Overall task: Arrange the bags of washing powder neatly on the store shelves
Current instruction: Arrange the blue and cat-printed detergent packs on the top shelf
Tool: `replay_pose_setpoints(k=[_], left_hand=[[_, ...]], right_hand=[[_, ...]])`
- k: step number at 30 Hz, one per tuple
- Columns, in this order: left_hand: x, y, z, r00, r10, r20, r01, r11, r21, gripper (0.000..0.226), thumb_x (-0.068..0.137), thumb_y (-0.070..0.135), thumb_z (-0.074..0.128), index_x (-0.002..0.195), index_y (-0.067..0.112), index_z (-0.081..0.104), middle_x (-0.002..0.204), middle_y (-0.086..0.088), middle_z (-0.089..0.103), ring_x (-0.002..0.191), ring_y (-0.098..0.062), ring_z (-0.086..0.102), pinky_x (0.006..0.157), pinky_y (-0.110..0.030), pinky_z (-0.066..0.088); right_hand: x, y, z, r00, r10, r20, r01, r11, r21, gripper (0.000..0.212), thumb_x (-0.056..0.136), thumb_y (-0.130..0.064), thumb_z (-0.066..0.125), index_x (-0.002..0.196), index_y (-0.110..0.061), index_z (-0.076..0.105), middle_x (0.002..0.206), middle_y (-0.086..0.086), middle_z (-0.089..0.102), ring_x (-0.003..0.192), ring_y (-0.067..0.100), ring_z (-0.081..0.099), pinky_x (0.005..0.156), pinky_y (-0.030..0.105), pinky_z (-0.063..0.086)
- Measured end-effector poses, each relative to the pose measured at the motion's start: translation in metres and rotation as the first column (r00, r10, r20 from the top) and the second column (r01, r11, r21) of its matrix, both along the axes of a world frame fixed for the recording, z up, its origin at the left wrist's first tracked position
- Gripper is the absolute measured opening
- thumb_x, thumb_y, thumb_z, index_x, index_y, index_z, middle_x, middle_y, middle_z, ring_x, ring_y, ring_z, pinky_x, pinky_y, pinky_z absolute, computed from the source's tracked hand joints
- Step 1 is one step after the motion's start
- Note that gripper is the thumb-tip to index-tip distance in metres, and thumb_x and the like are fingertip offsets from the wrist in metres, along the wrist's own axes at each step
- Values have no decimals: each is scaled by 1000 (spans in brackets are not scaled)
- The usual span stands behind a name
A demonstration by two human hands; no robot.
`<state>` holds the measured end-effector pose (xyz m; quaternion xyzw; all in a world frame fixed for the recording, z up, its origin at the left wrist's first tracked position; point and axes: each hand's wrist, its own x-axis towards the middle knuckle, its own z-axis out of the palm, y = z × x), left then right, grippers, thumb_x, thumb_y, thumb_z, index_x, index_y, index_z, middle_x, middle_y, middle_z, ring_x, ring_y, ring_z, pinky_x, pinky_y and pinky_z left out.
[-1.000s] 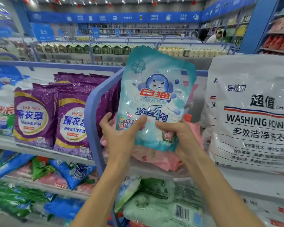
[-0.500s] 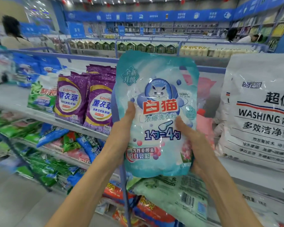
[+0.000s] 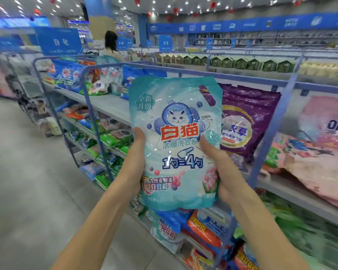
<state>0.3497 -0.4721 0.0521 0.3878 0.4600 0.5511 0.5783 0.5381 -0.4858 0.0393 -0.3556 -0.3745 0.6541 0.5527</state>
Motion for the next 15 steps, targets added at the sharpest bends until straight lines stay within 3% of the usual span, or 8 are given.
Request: replay_pose_setpoints(k=[2,6,9,13,15], left_hand=[[-50,9,-2,999,36,19,-36,999,-2,64,99,69,28,121,24,69,103,-9,79,93,-27,77,81,-43,61],[-133,28,-4,990,131,47,-128,991,-45,66,96,72,34,125,24,68,109,-12,77,99,-32,75,94,-50,56],[-181,46,-9,984,161,79,-154,984,-91,67,95,74,35,126,24,67,109,-14,77,97,-33,76,85,-46,58],[-231,77,-20,981,164,100,-149,978,-146,64,98,70,33,110,20,72,96,-16,79,82,-32,78,62,-39,63],[-255,98,-25,982,167,91,-153,978,-144,67,98,70,33,111,19,73,99,-17,78,86,-34,77,68,-41,62]], right_hand=[[-50,16,2,998,56,-26,-56,998,-16,46,95,-42,63,131,-14,66,123,15,73,112,35,71,103,56,51],[-135,51,-3,995,87,-54,-90,995,-48,47,95,-45,66,131,-14,67,124,16,72,115,38,69,108,60,47],[-185,74,-3,990,123,-62,-128,989,-78,46,97,-45,62,127,-11,70,122,19,73,112,39,70,105,59,49],[-234,111,-3,987,154,-53,-158,982,-106,47,98,-49,58,122,-12,73,116,19,75,106,38,73,98,53,54],[-257,136,-6,986,159,-45,-163,982,-98,49,98,-53,54,117,-13,77,116,18,75,105,38,74,97,53,53]])
